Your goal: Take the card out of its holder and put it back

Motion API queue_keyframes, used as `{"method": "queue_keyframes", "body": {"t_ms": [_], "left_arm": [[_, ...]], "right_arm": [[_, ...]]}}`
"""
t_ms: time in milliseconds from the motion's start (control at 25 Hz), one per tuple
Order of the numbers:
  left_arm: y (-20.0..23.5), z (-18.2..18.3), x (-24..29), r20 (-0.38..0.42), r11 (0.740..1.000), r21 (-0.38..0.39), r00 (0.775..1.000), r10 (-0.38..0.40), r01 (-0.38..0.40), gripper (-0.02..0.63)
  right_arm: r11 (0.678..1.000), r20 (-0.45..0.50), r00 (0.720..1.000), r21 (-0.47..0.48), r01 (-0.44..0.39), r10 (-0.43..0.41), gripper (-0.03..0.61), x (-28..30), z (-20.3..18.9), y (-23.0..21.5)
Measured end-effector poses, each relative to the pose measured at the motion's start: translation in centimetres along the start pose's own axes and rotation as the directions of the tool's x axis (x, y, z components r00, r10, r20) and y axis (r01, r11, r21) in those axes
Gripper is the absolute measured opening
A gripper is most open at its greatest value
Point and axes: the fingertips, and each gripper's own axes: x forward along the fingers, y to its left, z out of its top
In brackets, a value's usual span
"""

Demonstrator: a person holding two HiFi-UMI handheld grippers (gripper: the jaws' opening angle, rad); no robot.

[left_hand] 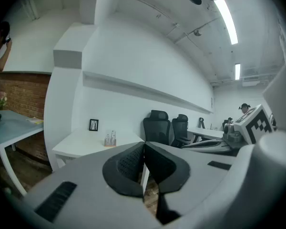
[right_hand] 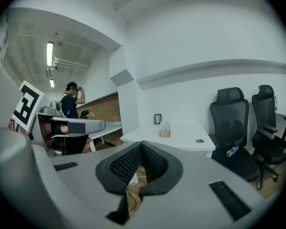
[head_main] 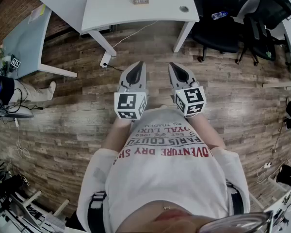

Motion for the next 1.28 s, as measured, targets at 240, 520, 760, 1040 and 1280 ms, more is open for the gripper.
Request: {"method": "queue_keyframes", "body": {"t_ms": [240, 520, 760, 1040, 1280], "left_arm": [[-0.4, -0.2, 0.5, -0.006, 1.000, -0.002, 1.000, 0.002, -0.002, 0.025], [-0.9, -0.4, 1.2, -0.015, 1.000, -0.006, 1.000, 0.009, -0.009, 0.025], [-1.7, -1.5, 2.2, -0.039, 1.000, -0.013, 0.999, 0.020, -0.021, 0.025], [-2.2, -2.5, 4.1, -0.054, 0.997, -0.054, 0.998, 0.044, -0.047, 0.025], [-1.0, -2.9, 6.3, -0.066, 0.995, -0.064, 0.996, 0.067, -0.071, 0.025]], "right_arm": [[1.000, -0.002, 1.000, 0.002, -0.004, 0.004, 0.025, -0.1, -0.1, -0.6], [1.000, -0.004, 1.000, 0.010, -0.018, 0.018, 0.025, -0.3, -0.4, -1.5], [0.999, -0.014, 0.999, 0.026, -0.030, 0.030, 0.026, -0.4, -1.3, -2.8], [0.998, -0.037, 0.999, 0.048, -0.033, 0.035, 0.026, -0.6, -2.4, -5.5], [0.996, -0.058, 0.998, 0.081, -0.026, 0.031, 0.026, 1.1, -2.8, -7.8]]}}
